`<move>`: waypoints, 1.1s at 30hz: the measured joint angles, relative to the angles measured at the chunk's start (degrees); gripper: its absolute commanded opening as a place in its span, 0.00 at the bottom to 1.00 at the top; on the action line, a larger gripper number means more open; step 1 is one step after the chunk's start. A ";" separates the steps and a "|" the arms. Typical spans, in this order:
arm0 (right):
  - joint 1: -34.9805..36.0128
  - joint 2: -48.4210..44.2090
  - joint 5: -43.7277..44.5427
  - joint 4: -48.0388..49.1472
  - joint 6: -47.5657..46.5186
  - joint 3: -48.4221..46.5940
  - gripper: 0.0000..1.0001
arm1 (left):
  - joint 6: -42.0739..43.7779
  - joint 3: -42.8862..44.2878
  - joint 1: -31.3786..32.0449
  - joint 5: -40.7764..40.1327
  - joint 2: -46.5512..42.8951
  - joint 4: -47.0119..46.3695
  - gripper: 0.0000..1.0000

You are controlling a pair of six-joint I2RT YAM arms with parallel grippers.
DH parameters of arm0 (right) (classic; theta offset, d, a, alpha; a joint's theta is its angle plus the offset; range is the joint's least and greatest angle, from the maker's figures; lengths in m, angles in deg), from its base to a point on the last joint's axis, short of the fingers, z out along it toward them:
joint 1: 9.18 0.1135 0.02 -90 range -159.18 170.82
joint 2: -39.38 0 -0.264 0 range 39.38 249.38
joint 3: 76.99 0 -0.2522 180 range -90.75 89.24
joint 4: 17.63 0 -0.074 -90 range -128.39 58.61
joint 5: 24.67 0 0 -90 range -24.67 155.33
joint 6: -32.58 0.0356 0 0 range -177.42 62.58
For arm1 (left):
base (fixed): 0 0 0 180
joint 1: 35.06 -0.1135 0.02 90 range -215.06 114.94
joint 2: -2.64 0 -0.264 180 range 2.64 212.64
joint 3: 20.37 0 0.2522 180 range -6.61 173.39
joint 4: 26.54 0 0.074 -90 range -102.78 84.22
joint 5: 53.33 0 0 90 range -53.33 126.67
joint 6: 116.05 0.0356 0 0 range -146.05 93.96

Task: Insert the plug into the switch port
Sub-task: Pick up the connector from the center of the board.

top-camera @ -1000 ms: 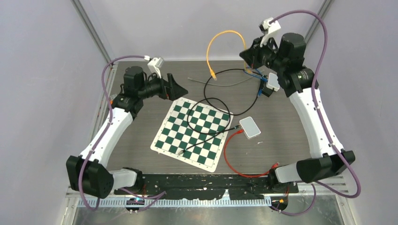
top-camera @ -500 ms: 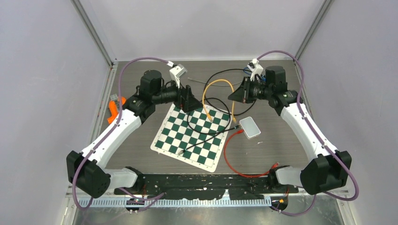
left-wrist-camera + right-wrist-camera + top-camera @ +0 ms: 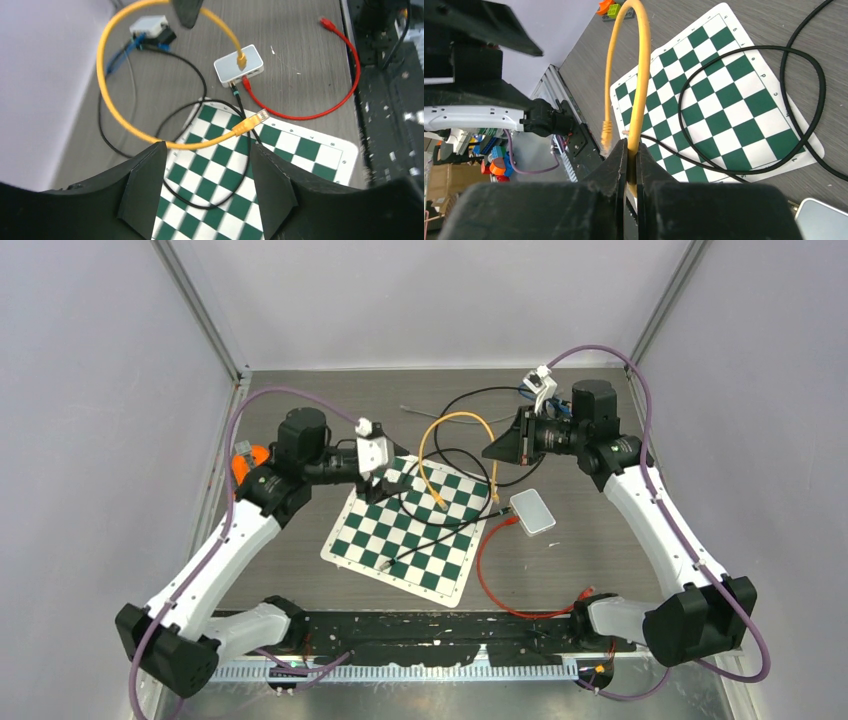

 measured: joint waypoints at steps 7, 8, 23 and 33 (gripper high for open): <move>0.00 0.90 -1.88 -0.96 0.83 0.00 0.05 | 22.99 -3.74 6.88 1.95 -3.56 -0.28 0.61; -0.02 1.05 -1.99 -1.25 0.87 0.00 0.05 | 24.87 -3.74 7.85 1.53 -2.84 -0.17 0.61; 0.00 1.38 -2.54 -3.34 1.03 0.00 0.05 | 45.77 3.65 13.64 -8.68 11.89 12.55 0.59; -0.02 1.40 -2.51 -3.39 1.03 0.00 0.11 | 48.33 5.35 14.19 -11.74 15.91 16.63 0.00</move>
